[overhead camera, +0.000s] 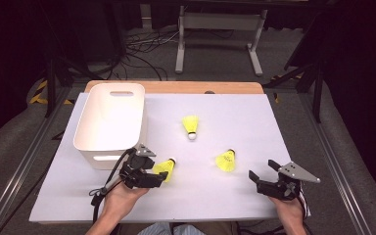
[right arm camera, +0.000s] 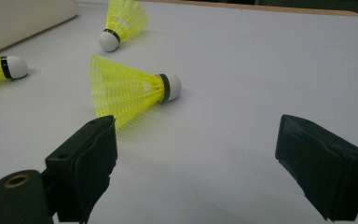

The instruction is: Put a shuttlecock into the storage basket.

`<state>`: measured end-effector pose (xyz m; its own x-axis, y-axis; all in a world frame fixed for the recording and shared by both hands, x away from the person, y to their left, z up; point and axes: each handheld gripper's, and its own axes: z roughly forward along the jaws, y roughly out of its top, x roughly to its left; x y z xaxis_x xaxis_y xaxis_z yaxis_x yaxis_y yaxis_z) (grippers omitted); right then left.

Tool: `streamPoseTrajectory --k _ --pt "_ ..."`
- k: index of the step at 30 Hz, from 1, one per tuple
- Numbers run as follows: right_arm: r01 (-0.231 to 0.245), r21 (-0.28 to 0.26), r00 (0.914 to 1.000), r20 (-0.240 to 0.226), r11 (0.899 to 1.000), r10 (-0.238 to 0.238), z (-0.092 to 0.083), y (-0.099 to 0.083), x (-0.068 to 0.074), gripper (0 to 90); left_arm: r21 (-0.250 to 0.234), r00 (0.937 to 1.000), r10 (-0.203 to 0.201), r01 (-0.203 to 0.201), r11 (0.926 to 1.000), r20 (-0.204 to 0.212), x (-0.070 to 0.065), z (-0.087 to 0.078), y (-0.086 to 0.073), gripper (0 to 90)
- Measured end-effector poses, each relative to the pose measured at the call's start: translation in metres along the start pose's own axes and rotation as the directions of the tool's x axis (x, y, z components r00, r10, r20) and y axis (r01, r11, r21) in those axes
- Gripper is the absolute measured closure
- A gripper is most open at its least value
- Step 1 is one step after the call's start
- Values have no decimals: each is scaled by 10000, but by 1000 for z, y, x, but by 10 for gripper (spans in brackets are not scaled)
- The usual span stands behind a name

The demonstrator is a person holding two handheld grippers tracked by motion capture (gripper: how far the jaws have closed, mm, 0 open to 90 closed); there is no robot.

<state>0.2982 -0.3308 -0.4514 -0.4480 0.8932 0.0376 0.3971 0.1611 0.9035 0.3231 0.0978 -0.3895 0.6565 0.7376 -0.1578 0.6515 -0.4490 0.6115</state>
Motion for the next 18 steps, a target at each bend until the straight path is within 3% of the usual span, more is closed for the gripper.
streamPoseTrajectory --k 18 --pt "40 30 10000 13 10000 -41 0 0 0 134 442 9998 -150 146 9989 94 -2 16 -9 403"
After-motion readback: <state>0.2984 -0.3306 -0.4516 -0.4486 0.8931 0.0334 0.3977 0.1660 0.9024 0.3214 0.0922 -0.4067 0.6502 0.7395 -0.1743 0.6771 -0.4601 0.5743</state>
